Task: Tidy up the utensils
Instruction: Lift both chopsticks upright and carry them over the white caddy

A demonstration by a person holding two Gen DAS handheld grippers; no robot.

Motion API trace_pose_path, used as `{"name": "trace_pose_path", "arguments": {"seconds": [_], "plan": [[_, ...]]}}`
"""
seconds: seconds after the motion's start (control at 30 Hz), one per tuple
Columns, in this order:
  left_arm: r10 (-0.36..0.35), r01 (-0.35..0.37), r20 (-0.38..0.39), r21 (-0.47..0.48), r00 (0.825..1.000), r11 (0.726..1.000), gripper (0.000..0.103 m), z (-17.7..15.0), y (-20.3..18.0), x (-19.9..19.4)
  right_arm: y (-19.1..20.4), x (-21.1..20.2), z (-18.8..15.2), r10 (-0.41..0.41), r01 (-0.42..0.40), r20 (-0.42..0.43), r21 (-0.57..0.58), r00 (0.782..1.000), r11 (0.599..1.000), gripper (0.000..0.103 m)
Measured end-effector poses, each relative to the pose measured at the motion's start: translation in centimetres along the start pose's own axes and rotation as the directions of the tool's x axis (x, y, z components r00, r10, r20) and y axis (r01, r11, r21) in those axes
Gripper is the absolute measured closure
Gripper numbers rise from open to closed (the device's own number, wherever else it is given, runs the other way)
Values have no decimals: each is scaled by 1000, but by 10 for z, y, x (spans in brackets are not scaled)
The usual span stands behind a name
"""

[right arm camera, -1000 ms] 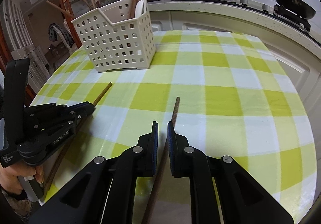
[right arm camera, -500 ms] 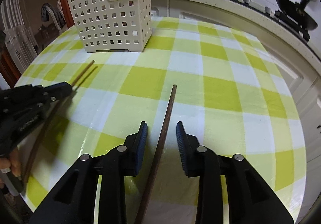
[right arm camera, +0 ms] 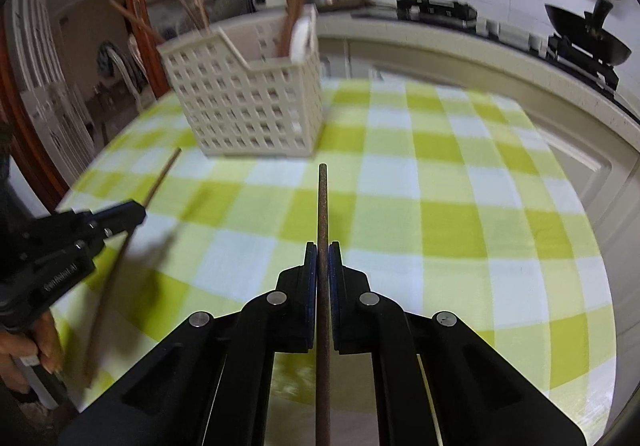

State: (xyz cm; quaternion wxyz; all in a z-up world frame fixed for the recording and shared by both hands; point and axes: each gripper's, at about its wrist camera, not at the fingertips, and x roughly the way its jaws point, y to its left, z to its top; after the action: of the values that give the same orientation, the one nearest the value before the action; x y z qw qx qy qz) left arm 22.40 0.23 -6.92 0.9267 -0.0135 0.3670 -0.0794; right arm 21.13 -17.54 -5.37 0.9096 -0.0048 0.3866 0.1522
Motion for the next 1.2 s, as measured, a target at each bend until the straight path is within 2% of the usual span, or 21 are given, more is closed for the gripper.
{"name": "trace_pose_path", "arguments": {"seconds": [0.2, 0.4, 0.7, 1.2], "plan": [[-6, 7, 89, -11, 996, 1000, 97, 7, 3, -39, 10, -33, 11, 37, -38, 123, 5, 992, 999, 97], [-9, 9, 169, 0, 986, 1000, 97, 11, -3, -72, 17, -59, 18, 78, -76, 200, -16, 977, 997, 97], [15, -21, 255, 22, 967, 1000, 97, 12, -12, -108, 22, -93, 20, 87, -83, 278, -27, 957, 996, 97], [28, -50, 362, 51, 932, 997, 97, 5, -31, -142, 37, -121, 16, 120, -100, 341, -75, 932, 992, 97]]}}
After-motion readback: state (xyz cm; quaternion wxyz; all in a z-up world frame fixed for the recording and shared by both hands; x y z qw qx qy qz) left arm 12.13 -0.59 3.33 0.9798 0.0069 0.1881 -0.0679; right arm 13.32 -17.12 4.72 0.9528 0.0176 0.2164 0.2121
